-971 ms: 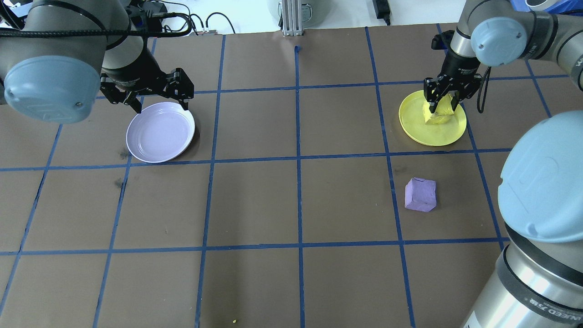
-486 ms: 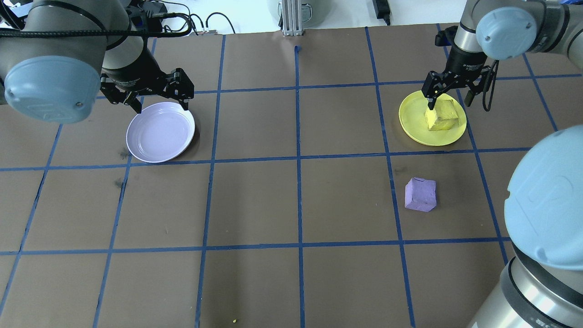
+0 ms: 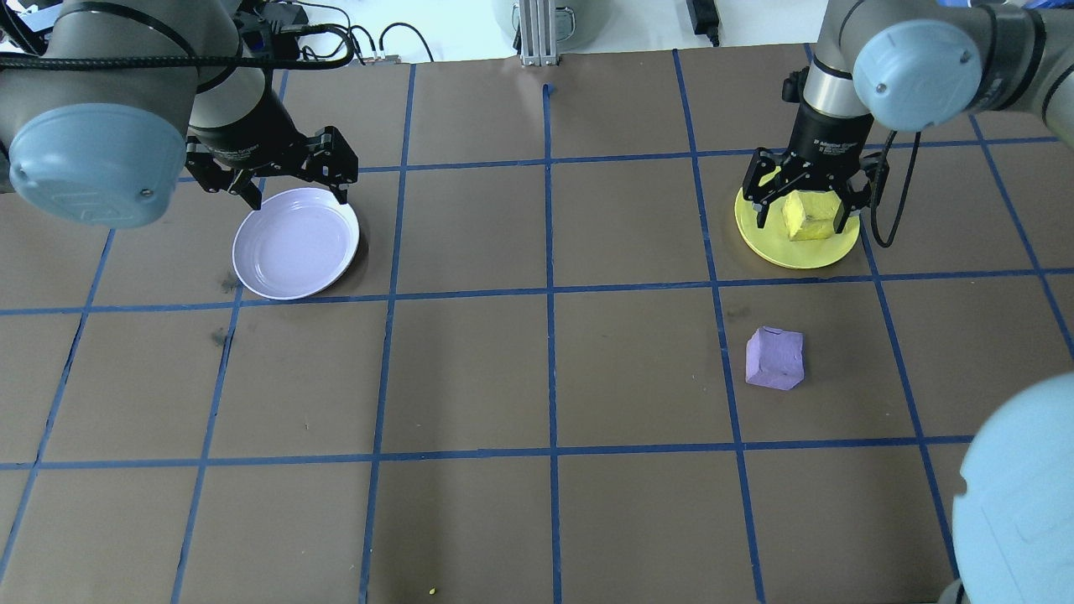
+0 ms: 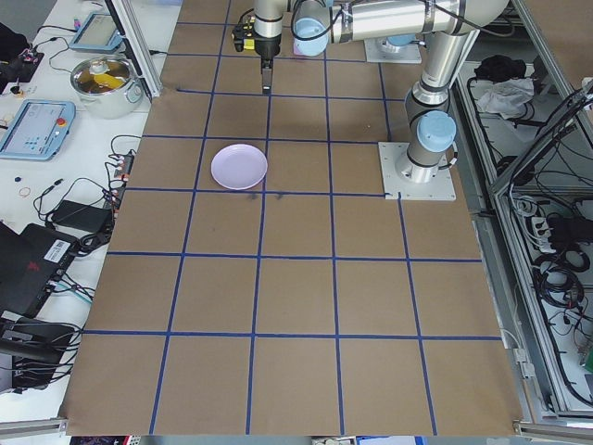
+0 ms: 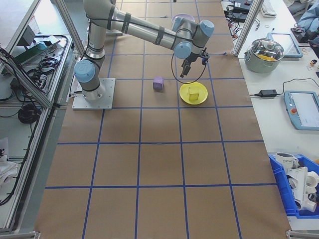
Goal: Sort blocks by color into plates
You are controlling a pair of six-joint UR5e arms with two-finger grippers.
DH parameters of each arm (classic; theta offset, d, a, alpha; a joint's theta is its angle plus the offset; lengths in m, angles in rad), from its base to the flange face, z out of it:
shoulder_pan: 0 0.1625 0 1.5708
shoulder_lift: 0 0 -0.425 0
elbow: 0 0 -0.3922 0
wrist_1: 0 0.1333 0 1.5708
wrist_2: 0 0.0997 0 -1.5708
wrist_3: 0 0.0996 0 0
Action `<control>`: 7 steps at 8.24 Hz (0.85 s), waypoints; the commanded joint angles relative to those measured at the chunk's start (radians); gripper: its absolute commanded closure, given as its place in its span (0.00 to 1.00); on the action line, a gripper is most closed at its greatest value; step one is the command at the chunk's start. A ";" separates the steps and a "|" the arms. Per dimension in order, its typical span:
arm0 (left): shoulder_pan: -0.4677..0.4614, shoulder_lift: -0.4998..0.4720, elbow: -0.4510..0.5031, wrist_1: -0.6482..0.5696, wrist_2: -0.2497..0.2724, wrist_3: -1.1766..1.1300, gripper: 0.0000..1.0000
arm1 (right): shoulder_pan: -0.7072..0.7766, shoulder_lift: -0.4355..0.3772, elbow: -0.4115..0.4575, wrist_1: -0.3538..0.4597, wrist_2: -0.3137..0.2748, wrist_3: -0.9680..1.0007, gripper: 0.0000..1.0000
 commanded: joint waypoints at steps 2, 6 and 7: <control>0.000 0.000 0.001 0.005 0.000 0.000 0.00 | 0.005 -0.171 0.439 -0.374 0.021 0.059 0.00; 0.000 0.000 -0.002 0.013 0.001 0.000 0.00 | 0.005 -0.166 0.526 -0.433 0.019 0.059 0.00; 0.000 0.000 -0.002 0.013 0.001 0.000 0.00 | 0.005 -0.166 0.552 -0.435 0.019 0.061 0.00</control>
